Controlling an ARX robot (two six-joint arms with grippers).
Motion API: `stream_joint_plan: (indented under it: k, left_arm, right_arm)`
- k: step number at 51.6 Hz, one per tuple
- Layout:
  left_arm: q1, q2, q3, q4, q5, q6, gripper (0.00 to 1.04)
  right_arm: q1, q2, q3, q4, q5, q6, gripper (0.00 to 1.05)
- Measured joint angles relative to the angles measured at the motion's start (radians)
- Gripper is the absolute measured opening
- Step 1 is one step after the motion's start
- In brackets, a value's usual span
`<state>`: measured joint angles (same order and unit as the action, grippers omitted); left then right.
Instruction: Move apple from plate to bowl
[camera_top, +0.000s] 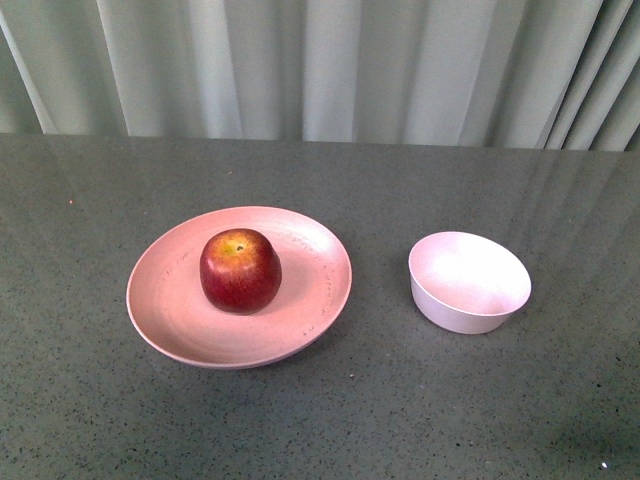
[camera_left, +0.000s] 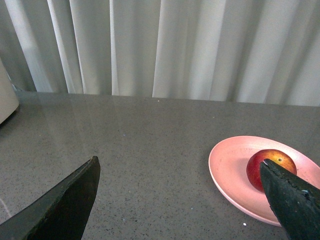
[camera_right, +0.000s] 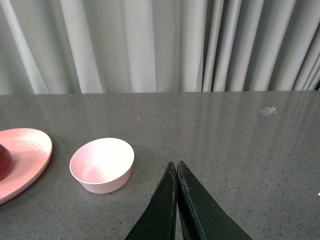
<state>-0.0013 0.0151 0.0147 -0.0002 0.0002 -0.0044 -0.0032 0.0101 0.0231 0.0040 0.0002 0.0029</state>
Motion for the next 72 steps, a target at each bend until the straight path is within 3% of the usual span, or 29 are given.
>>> stream_joint_plan:
  k: [14,25,36,41,55,56,58,60,65,72]
  left_arm:
    - [0.0,0.0,0.0,0.0,0.0,0.0,0.96]
    - [0.0,0.0,0.0,0.0,0.0,0.0,0.96]
    - [0.0,0.0,0.0,0.0,0.0,0.0,0.96]
    - [0.0,0.0,0.0,0.0,0.0,0.0,0.96]
    - [0.0,0.0,0.0,0.0,0.001,0.0,0.96]
    - [0.01,0.012,0.006,-0.021,0.024,-0.006,0.96]
    - [0.056,0.107,0.07,-0.173,0.223,-0.034,0.96]
    - [0.062,0.183,0.095,-0.196,0.287,-0.043,0.96]
    - [0.04,0.364,0.125,-0.117,0.333,-0.064,0.96]
    - [-0.045,0.705,0.204,0.145,0.289,-0.096,0.96]
  right_arm:
    - [0.001,-0.003,0.0,-0.002,0.0,-0.001,0.04]
    - [0.001,-0.004,0.0,-0.002,0.0,0.0,0.36]
    - [0.001,-0.004,0.0,-0.002,0.0,0.0,0.81]
    - [0.001,-0.004,0.0,-0.002,0.0,0.0,0.96]
    - [0.001,-0.004,0.0,-0.002,0.0,0.0,0.96]
    - [0.001,-0.004,0.0,-0.002,0.0,0.0,0.96]
    - [0.001,-0.004,0.0,-0.003,0.0,0.0,0.96]
    - [0.001,-0.004,0.0,-0.003,-0.003,0.0,0.96]
    - [0.002,-0.005,0.0,-0.003,-0.003,0.0,0.96]
    - [0.002,-0.005,0.0,-0.003,0.0,0.0,0.96]
